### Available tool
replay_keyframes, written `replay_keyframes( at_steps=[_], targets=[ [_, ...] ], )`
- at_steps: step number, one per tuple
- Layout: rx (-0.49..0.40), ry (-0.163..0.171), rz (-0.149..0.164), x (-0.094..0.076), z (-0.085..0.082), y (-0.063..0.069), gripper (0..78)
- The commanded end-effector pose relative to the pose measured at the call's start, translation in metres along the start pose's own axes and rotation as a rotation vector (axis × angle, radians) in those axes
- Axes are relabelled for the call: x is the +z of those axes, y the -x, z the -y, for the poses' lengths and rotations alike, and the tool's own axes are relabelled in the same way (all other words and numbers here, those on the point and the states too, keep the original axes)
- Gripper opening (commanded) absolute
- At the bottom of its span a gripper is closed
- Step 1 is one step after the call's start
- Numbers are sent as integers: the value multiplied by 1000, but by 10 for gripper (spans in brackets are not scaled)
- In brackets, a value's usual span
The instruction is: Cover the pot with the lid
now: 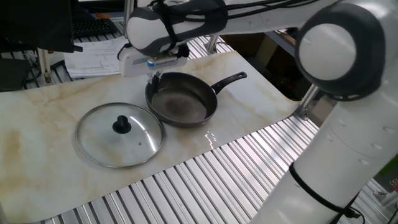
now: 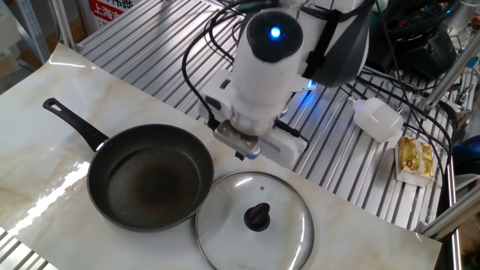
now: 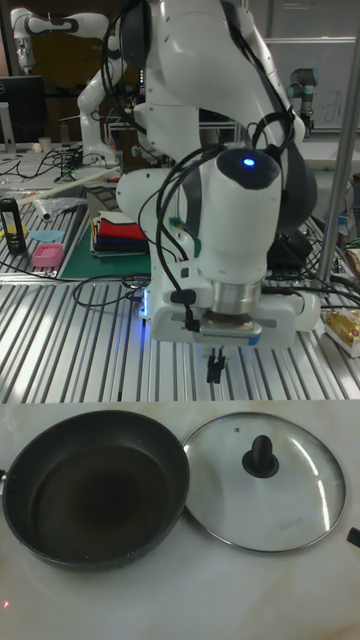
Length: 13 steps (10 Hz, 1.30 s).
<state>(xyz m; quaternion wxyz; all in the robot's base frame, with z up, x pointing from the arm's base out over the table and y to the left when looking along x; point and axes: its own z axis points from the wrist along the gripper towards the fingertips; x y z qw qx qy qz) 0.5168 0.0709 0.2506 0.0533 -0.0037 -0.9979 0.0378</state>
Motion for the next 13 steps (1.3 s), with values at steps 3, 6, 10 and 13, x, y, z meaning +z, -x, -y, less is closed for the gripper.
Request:
replay_keyframes(
  at_steps=[3,6,10,13],
  targets=[
    [-13,40,4,16,-9,17,0],
    [21,49,5,19,-24,25,0],
    [52,51,13,34,-56,27,0],
    [65,49,15,42,-69,31,0]
  ],
)
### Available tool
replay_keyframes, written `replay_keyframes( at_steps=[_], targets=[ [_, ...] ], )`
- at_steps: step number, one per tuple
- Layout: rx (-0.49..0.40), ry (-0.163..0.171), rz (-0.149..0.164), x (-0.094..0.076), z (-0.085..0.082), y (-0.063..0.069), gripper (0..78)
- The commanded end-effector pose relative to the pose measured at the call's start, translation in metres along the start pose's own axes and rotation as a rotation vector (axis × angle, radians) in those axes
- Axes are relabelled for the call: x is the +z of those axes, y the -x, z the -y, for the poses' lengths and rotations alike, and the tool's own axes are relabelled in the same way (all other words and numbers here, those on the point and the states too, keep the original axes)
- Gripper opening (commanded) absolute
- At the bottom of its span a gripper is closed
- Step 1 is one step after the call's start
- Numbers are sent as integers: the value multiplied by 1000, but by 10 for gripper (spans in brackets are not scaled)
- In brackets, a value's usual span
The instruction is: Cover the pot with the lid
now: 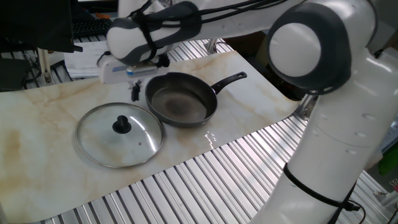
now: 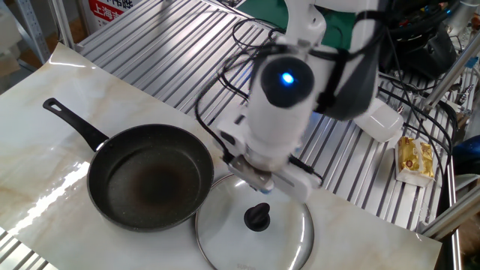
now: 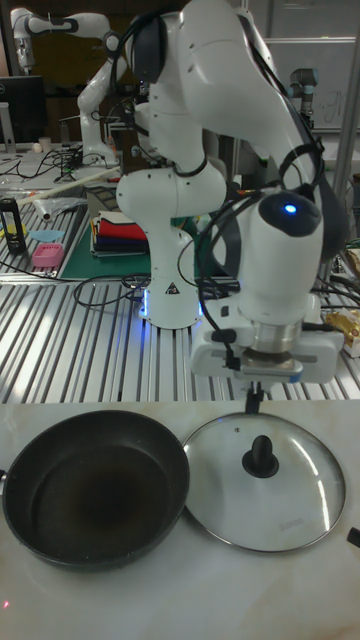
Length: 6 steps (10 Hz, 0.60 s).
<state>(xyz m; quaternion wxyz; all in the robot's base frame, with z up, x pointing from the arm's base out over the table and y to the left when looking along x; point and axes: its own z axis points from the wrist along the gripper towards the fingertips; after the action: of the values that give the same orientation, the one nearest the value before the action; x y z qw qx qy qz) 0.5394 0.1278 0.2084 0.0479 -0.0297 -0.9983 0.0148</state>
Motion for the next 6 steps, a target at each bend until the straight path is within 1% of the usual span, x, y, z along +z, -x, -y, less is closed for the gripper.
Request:
replay_keyframes(
  at_steps=[1,3,4,5,6],
  targets=[
    [20,0,10,10,-10,7,0],
    [20,5,13,14,-11,13,0],
    [22,11,20,19,-11,14,0],
    [27,14,40,26,-12,15,0],
    [33,26,47,33,-12,17,0]
  ],
)
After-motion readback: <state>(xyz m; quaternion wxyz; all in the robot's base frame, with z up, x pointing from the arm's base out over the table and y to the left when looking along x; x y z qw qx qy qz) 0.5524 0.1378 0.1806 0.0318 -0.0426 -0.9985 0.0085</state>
